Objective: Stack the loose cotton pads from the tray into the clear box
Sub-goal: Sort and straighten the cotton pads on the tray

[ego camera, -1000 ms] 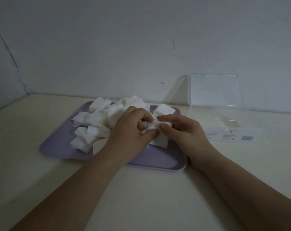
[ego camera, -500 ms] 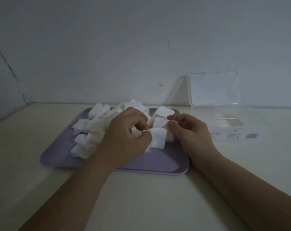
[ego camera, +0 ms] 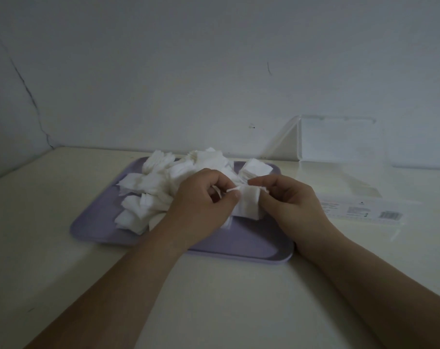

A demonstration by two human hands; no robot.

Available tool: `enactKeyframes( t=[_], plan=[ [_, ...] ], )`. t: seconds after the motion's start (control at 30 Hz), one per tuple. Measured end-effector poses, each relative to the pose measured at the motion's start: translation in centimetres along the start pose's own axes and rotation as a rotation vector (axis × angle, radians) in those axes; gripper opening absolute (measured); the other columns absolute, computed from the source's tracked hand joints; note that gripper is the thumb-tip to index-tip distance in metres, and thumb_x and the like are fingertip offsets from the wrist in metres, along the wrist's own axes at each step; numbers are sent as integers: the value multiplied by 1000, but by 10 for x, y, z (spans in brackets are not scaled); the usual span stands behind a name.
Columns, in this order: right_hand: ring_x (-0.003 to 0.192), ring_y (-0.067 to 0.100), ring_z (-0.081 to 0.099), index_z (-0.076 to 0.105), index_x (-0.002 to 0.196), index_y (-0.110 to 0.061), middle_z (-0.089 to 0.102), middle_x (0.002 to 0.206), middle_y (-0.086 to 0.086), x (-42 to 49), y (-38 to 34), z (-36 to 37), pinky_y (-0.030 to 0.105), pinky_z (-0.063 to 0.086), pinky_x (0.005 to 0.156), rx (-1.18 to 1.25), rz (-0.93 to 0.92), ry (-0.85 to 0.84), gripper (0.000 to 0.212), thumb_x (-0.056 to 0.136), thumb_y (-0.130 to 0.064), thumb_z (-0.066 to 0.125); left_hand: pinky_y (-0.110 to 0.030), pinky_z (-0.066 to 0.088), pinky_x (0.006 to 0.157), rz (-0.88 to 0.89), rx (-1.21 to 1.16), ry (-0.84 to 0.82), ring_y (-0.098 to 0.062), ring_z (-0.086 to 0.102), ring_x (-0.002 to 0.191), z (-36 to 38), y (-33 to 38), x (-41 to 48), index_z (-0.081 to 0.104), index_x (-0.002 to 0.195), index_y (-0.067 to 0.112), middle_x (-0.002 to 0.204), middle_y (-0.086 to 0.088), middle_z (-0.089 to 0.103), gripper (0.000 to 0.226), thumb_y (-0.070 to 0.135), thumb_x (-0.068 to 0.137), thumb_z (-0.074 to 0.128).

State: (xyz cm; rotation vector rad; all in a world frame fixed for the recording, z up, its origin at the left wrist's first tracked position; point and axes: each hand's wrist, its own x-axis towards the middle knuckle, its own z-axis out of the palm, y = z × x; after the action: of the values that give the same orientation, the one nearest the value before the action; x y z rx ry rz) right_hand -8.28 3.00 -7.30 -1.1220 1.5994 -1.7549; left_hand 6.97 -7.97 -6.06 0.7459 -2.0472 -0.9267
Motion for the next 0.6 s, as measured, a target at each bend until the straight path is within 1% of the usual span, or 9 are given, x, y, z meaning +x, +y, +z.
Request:
enactKeyframes(
  t=[0.03, 0.1, 0.17, 0.2, 0.23, 0.3, 0.37, 0.5, 0.6],
  plan=[
    [99, 28, 74, 79, 99, -14, 80, 95, 6, 0, -2, -1, 46, 58, 94, 9, 7, -4, 15, 96, -7, 66, -11, 38, 51, 1, 6, -3, -1, 47, 49, 1, -1, 0, 69, 80, 22, 56, 17, 56, 10, 22, 87, 76],
    [92, 21, 71, 80, 96, -13, 78, 93, 3, -1, -5, -2, 37, 56, 88, 41, 16, -41, 11, 93, -21, 72, -10, 36, 50, 13, 19, -12, -1, 48, 47, 3, -3, -1, 67, 81, 23, 56, 22, 57, 11, 23, 89, 75],
    [92, 19, 72, 78, 99, -16, 79, 96, 4, -1, -3, -1, 36, 56, 85, 23, 14, -73, 27, 80, -36, 82, -11, 37, 49, 20, 26, -20, 0, 49, 47, 2, -3, -1, 65, 83, 26, 59, 23, 59, 11, 26, 89, 75],
    [93, 20, 73, 77, 100, -19, 79, 98, 4, -1, -1, -1, 38, 58, 85, -26, -1, -64, 32, 75, -35, 86, -13, 39, 50, 21, 22, -22, 0, 50, 48, 1, -4, 0, 65, 86, 27, 63, 21, 60, 12, 27, 87, 77],
    [93, 20, 74, 75, 102, -20, 79, 98, 3, 0, 1, 0, 40, 58, 85, -67, -29, -52, 31, 74, -26, 87, -15, 42, 52, 20, 8, -28, -1, 51, 51, 0, -5, 0, 64, 91, 29, 68, 18, 62, 16, 26, 85, 79],
    [92, 15, 73, 71, 105, -16, 78, 100, 2, 1, 5, 0, 33, 57, 84, -111, -89, -40, 35, 79, 7, 77, -19, 46, 56, -5, -45, -85, -3, 52, 55, -4, -8, 3, 63, 107, 32, 78, 12, 63, 35, 25, 80, 85],
    [95, 13, 73, 68, 106, -16, 77, 103, 4, 1, 4, -1, 25, 56, 84, -143, -117, -58, 47, 79, 23, 63, -18, 44, 57, -21, -67, -188, -1, 48, 55, -5, -8, 3, 64, 118, 31, 73, 10, 60, 46, 23, 79, 87],
    [99, 19, 73, 67, 106, -24, 76, 103, 5, 1, 3, 0, 30, 57, 89, -195, -143, -40, 61, 75, 27, 52, -17, 38, 55, 27, -31, -273, -4, 40, 53, -4, -3, 1, 73, 101, 32, 62, 7, 49, 29, 20, 79, 87],
    [101, 10, 69, 63, 112, -38, 72, 109, -9, 0, -1, 0, 21, 51, 87, -272, -115, -23, 68, 77, 19, 54, -15, 38, 54, 7, -25, -248, -2, 41, 50, -5, -3, 1, 70, 93, 29, 62, 3, 52, 26, 16, 79, 87]
  ],
)
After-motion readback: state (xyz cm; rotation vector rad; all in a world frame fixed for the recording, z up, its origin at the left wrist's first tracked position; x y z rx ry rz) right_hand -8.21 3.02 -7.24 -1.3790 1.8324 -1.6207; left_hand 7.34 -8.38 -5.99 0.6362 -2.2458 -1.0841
